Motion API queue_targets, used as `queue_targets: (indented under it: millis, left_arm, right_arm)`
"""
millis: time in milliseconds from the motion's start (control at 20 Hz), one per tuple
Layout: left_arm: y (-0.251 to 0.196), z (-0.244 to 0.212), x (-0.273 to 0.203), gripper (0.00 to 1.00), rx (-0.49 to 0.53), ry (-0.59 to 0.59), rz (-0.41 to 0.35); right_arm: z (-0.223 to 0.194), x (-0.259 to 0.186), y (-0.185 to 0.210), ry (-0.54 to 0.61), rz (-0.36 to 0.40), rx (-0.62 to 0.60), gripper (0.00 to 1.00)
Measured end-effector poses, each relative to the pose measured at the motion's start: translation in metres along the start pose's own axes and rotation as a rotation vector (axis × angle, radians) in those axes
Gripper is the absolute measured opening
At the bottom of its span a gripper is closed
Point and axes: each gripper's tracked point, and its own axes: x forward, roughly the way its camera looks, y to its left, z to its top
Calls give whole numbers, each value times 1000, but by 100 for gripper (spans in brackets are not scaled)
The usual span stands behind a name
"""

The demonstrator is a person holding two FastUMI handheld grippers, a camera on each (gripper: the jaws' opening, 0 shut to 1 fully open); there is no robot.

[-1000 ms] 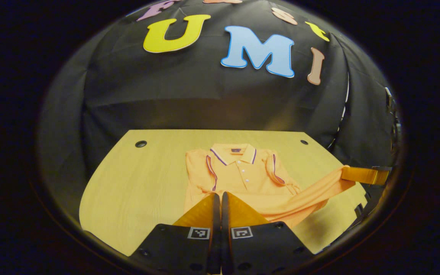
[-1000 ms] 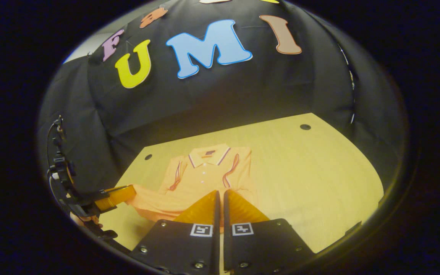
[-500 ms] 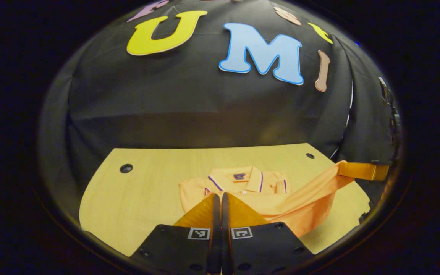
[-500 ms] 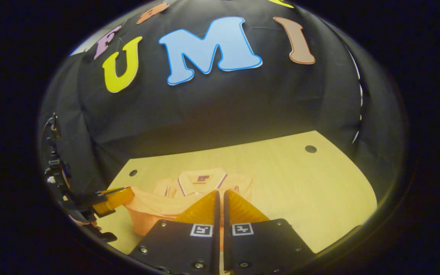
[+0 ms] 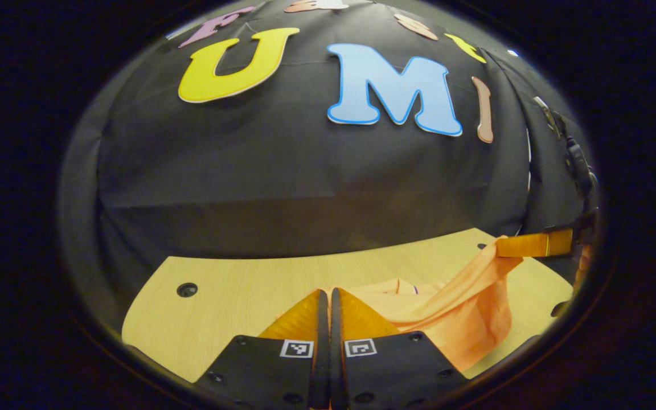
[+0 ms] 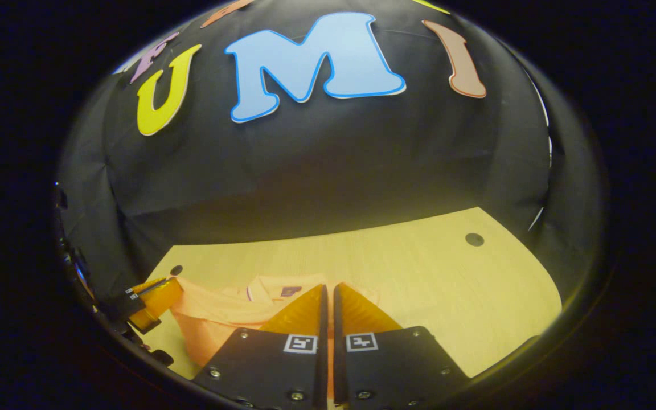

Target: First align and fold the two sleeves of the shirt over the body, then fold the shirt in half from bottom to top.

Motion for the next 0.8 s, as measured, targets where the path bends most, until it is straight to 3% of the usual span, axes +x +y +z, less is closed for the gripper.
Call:
queue_targets:
  millis: [300,800]
  left_arm:
    - [20,-29,28,6,-44,11,58]
    - [27,-70,51,6,-11,109,74]
  right_arm:
    - [-10,38,-7,-14,-49,-54,4]
    - [-53,66,-13,97,-103,-131,4]
